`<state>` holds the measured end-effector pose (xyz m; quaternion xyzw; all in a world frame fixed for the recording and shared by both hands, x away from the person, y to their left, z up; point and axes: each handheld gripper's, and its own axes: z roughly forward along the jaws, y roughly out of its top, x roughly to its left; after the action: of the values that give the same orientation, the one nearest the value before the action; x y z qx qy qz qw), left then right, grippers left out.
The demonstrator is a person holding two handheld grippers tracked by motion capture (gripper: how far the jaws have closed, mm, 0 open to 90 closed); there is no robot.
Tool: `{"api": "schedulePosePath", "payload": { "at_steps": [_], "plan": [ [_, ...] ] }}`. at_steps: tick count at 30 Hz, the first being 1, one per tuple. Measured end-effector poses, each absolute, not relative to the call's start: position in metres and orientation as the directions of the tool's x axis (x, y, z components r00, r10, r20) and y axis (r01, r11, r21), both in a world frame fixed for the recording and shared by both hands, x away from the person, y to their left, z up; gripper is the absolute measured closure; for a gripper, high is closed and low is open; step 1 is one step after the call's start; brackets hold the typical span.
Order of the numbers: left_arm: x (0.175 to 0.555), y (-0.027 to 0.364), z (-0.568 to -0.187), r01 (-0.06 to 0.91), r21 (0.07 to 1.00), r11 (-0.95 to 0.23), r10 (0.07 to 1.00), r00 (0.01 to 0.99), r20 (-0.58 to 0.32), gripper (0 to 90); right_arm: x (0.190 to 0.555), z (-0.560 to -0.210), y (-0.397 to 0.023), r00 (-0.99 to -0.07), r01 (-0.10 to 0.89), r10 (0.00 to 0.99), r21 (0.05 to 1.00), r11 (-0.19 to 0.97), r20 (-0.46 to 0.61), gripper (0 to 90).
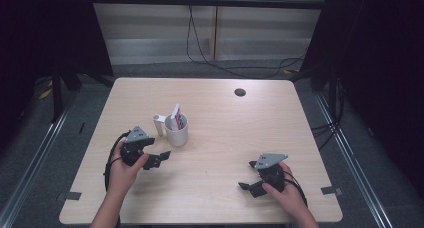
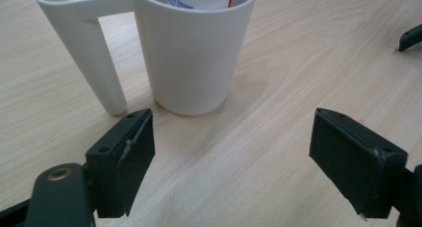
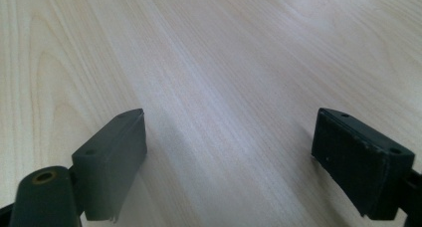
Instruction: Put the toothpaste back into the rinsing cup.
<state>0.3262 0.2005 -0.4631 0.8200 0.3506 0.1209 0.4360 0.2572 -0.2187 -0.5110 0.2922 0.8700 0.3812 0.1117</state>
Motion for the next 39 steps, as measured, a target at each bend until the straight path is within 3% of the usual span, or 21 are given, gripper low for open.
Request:
{"api": "schedulePosePath", "payload": {
  "at_steps": [21,39],
  "plan": [
    [0.316,0.211,-0.494,0.514,0.759,-0.399,0.693,0.712,-0.118,18.6,0.257,-0.511,-0.219,-0.805,0.423,0.593,0.729,0.539,0.028,13.5],
    [0.311,0.213,-0.508,0.501,0.739,-0.450,0.693,0.718,-0.065,19.0,0.257,-0.511,-0.219,-0.805,0.422,0.592,0.729,0.540,0.027,13.5]
  ]
}}
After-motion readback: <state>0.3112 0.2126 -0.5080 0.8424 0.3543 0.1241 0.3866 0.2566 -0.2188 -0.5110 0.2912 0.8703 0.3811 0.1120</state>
